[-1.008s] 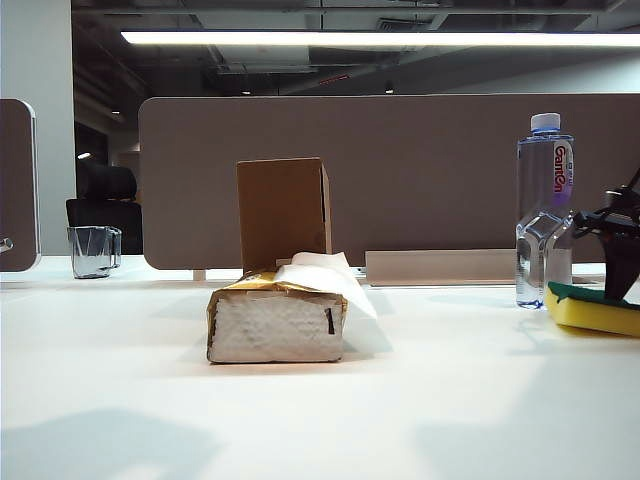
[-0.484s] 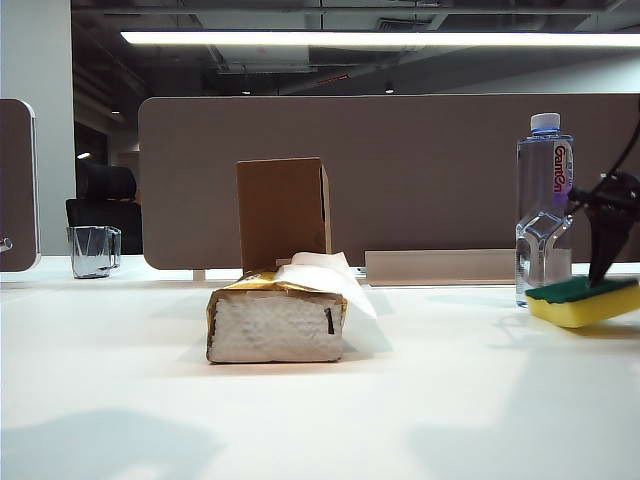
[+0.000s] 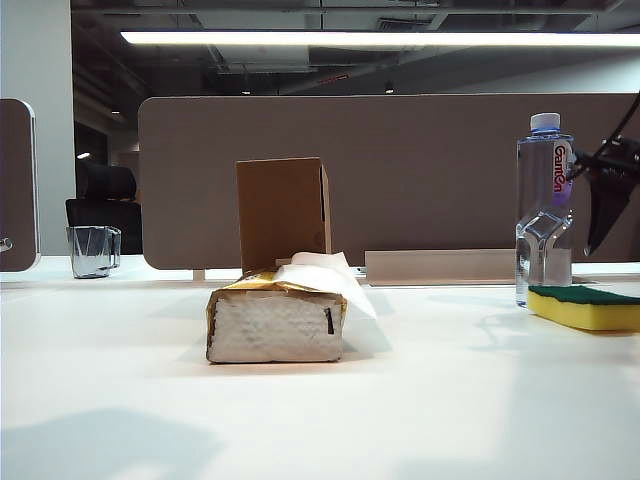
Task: Move the sponge from left to right to wipe the table, avoiding obstacles on the table, and finally reaching the bottle of mineral water.
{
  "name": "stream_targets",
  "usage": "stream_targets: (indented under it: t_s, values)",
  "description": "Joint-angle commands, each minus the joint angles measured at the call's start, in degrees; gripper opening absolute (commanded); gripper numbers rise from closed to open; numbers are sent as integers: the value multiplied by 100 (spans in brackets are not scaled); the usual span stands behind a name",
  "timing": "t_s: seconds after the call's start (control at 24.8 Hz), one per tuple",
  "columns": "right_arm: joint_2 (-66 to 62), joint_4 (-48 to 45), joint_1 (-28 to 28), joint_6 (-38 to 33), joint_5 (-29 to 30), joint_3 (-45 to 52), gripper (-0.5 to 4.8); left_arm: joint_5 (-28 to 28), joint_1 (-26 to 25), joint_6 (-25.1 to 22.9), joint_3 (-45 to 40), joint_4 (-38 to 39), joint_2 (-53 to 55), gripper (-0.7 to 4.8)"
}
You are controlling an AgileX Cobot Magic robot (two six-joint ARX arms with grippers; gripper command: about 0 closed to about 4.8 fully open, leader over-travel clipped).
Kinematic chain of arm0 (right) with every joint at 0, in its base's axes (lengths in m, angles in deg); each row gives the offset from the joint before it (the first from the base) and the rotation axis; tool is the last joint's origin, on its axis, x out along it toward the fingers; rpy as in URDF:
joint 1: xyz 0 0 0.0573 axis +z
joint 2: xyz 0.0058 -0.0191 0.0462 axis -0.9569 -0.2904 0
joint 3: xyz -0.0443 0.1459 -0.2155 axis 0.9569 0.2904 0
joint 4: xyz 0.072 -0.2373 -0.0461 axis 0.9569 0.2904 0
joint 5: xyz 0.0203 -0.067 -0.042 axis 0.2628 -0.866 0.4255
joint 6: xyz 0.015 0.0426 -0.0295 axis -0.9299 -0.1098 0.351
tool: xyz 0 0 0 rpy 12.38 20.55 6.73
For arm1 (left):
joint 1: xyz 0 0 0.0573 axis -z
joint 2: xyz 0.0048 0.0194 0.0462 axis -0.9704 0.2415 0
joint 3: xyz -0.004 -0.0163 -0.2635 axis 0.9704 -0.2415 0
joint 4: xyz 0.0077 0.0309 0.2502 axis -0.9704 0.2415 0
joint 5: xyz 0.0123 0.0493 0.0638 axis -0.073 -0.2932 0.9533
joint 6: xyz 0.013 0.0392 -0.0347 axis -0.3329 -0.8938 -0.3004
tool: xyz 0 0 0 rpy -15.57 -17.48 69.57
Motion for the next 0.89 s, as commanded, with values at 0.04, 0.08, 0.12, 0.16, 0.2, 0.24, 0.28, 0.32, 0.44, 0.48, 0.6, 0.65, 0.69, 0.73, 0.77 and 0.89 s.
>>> stream_targets:
  t_s: [0.04,0.08,0.12,0.16,0.2,0.24,0.28,0.32,0.44,0.48,0.6,0.65,0.69,0.73,0.77,0.89]
  values:
    - [315,76,4,22,90,-20,307,-26,-4,20,37,-83,0,367]
    - [424,101,4,24,90,-20,307,-24,-4,17,37,-98,0,367]
    - [544,98,4,24,90,-20,307,-24,-4,17,37,-149,0,367]
    - [632,96,4,24,90,-20,307,-22,-4,17,37,-181,0,367]
    - [697,96,4,24,90,-20,306,-22,-4,17,37,-219,0,367]
    - [780,107,4,28,90,-17,306,-22,-4,17,37,-269,0,367]
    - [866,140,4,31,90,-20,306,-2,-4,17,37,-310,0,367]
    - [916,162,4,42,90,-17,305,0,-4,17,37,-332,0,367]
    - [1145,295,7,74,90,-17,198,0,-4,17,37,-374,0,367]
    - [1204,326,7,125,87,-17,131,-2,-4,17,37,-374,0,367]
    - [1384,363,4,254,48,-17,-10,-4,-4,17,37,-372,0,367]
    - [1447,358,4,284,48,-17,-8,-7,-4,17,37,-372,0,367]
    - [1491,356,7,282,50,-17,-8,-7,-4,17,37,-374,0,367]
    - [1578,363,4,280,52,-17,8,-7,-4,17,37,-374,0,367]
    - [1609,374,4,280,52,-17,53,-7,-4,17,37,-374,0,367]
    - [1768,658,7,208,63,-17,189,-4,-4,9,37,-376,0,367]
